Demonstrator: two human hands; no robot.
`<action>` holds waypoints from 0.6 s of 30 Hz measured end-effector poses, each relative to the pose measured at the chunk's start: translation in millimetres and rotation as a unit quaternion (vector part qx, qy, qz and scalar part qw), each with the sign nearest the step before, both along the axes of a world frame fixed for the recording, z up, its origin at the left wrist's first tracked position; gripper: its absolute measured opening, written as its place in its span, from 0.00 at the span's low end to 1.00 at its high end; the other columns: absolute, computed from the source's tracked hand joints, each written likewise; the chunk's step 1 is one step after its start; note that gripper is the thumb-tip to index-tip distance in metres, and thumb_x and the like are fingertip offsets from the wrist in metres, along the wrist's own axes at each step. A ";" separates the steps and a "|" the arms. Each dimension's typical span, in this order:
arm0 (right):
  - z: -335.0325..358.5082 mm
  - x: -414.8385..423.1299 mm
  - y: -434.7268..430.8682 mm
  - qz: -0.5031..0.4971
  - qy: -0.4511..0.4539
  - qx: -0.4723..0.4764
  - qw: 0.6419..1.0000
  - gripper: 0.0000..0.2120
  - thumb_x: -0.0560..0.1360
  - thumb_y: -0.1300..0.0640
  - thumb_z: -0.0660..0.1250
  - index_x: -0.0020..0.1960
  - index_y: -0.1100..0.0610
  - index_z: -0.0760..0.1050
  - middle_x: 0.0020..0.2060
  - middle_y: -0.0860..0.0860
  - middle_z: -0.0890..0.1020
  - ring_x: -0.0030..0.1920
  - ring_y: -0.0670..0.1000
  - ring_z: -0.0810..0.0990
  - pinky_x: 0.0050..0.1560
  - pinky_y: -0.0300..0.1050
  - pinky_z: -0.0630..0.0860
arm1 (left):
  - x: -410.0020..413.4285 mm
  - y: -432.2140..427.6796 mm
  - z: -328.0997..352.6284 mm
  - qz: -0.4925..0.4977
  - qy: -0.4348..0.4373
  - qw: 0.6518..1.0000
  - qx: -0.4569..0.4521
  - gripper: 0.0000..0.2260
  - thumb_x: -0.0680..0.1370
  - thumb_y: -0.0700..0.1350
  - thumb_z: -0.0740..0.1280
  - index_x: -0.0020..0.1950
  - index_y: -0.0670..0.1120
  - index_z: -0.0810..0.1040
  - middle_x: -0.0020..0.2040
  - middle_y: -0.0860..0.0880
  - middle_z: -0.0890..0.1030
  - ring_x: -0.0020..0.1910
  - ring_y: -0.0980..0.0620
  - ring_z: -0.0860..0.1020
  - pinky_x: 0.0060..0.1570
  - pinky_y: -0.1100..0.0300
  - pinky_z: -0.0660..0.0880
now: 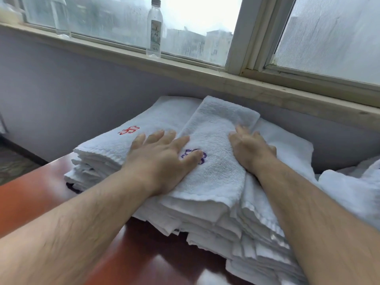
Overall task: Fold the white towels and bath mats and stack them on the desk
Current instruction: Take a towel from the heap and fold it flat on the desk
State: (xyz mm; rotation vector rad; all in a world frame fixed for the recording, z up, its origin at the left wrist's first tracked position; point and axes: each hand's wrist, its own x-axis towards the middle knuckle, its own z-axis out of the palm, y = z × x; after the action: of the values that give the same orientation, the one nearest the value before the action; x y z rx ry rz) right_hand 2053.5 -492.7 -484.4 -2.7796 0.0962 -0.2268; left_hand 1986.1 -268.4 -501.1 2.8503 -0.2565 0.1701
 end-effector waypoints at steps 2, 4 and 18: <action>0.0 3.3 -2.8 -0.002 0.005 -0.002 1.000 0.28 0.82 0.40 0.42 0.81 0.44 0.54 0.81 0.42 0.55 0.81 0.53 0.52 0.76 0.60 0.50 | 0.7 -1.1 -1.2 0.000 -0.003 1.000 0.002 0.37 0.73 0.76 0.38 0.80 0.64 0.49 0.82 0.57 0.49 0.81 0.55 0.45 0.77 0.47 0.40; -1.2 4.1 -3.2 -0.005 0.006 0.000 1.000 0.28 0.81 0.40 0.42 0.79 0.45 0.57 0.80 0.43 0.57 0.80 0.54 0.54 0.76 0.61 0.52 | 0.7 -1.4 -3.3 -0.001 -0.003 1.000 0.002 0.37 0.73 0.75 0.39 0.80 0.64 0.50 0.82 0.57 0.50 0.81 0.56 0.45 0.77 0.48 0.40; 5.4 -19.9 10.6 -0.016 0.035 -0.034 0.999 0.28 0.82 0.43 0.40 0.80 0.48 0.54 0.82 0.44 0.53 0.80 0.56 0.52 0.76 0.62 0.54 | -1.4 -3.7 -6.4 0.017 -0.035 0.997 -0.059 0.39 0.70 0.76 0.41 0.78 0.63 0.59 0.81 0.57 0.57 0.80 0.54 0.51 0.77 0.47 0.41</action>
State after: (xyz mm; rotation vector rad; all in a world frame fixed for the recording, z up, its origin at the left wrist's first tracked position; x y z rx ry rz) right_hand 2033.6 -482.0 -479.0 -2.8548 0.1539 -0.1434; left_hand 1984.6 -272.1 -507.5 2.7358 -0.2036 0.2819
